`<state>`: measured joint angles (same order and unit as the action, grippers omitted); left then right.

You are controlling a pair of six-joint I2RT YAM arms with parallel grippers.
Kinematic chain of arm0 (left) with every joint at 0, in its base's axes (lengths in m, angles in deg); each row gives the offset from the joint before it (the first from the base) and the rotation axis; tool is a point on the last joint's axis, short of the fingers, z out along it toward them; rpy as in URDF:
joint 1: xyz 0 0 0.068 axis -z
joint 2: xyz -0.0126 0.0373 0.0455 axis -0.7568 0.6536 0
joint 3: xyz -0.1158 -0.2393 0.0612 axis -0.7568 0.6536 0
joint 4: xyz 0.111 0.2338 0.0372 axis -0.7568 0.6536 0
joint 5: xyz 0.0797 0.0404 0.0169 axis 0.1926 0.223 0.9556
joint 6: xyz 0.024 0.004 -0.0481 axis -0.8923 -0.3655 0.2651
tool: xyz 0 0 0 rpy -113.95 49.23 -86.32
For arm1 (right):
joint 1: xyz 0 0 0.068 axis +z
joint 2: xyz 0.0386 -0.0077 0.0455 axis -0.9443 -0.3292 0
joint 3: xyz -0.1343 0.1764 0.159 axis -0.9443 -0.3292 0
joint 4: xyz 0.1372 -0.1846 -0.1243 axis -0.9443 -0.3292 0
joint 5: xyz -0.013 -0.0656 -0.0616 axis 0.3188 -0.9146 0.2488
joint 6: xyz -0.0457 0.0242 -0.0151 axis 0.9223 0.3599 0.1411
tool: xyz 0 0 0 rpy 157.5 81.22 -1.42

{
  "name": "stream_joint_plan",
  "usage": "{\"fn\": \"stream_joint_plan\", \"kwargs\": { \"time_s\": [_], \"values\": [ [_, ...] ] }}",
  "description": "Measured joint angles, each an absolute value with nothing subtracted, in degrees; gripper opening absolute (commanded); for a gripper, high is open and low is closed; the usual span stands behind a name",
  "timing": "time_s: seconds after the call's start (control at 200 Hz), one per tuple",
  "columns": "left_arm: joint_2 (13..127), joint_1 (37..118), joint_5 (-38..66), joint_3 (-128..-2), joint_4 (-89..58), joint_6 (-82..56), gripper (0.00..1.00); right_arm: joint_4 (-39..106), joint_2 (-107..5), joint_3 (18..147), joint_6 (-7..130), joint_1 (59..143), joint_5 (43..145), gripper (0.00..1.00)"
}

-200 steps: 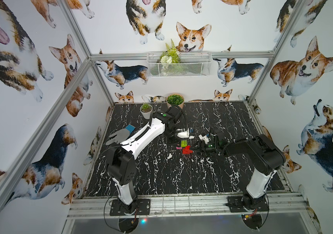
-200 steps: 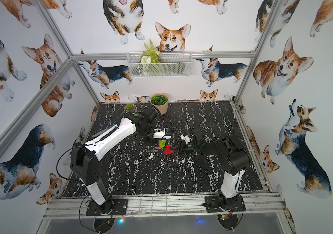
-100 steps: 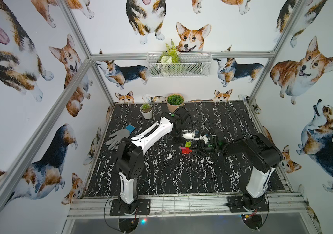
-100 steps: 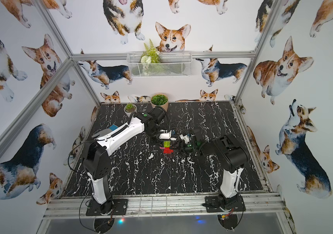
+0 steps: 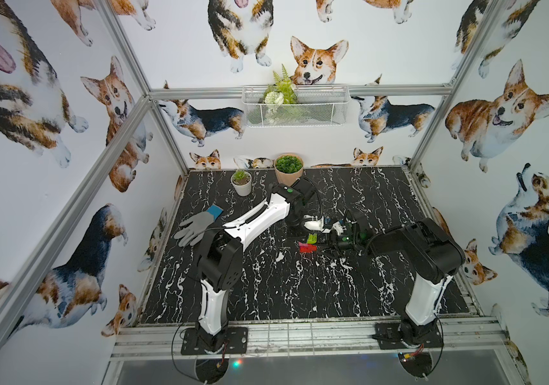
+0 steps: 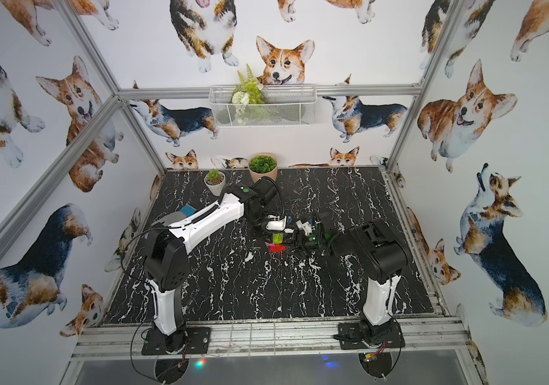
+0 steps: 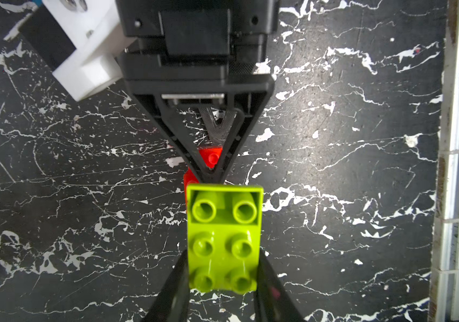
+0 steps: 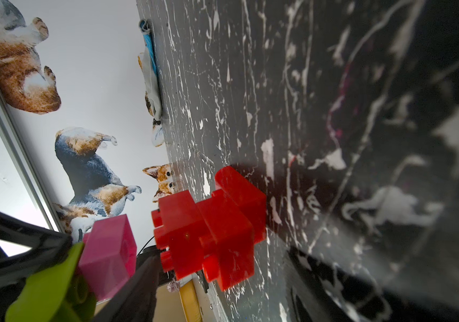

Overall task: Assemble the letter s with lego
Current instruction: Assemble the lego brick with the lego brick.

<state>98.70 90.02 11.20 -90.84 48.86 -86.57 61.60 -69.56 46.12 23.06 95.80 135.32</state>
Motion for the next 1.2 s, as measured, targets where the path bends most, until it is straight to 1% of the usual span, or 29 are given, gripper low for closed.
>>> {"fn": "stream_joint_plan", "kwargs": {
  "time_s": [0.255, 0.471, 0.701, 1.021, 1.041, 1.196],
  "values": [
    [99.5, 90.0, 12.1, -90.8, 47.6, -86.6, 0.28, 59.9, -69.8, 47.1, 23.3, 95.8, 135.1, 0.69],
    [99.6, 90.0, 12.3, -90.4, 46.5, -86.5, 0.28, 59.9, -70.7, 47.7, 23.5, 95.8, 135.7, 0.69],
    [100.1, 90.0, 12.5, -90.1, 46.2, -86.5, 0.27, 60.2, -71.7, 48.3, 23.5, 95.8, 136.6, 0.64],
    [101.3, 90.0, 12.9, -90.5, 46.0, -86.5, 0.27, 60.3, -71.8, 48.6, 23.5, 95.8, 137.1, 0.64],
    [101.3, 90.0, 13.0, -90.6, 46.0, -86.5, 0.27, 60.3, -71.8, 48.6, 23.5, 95.8, 137.1, 0.60],
    [101.7, 90.1, 13.2, -90.6, 45.8, -86.3, 0.27, 60.1, -71.9, 48.8, 23.6, 95.8, 137.3, 0.59]
  ]
}}
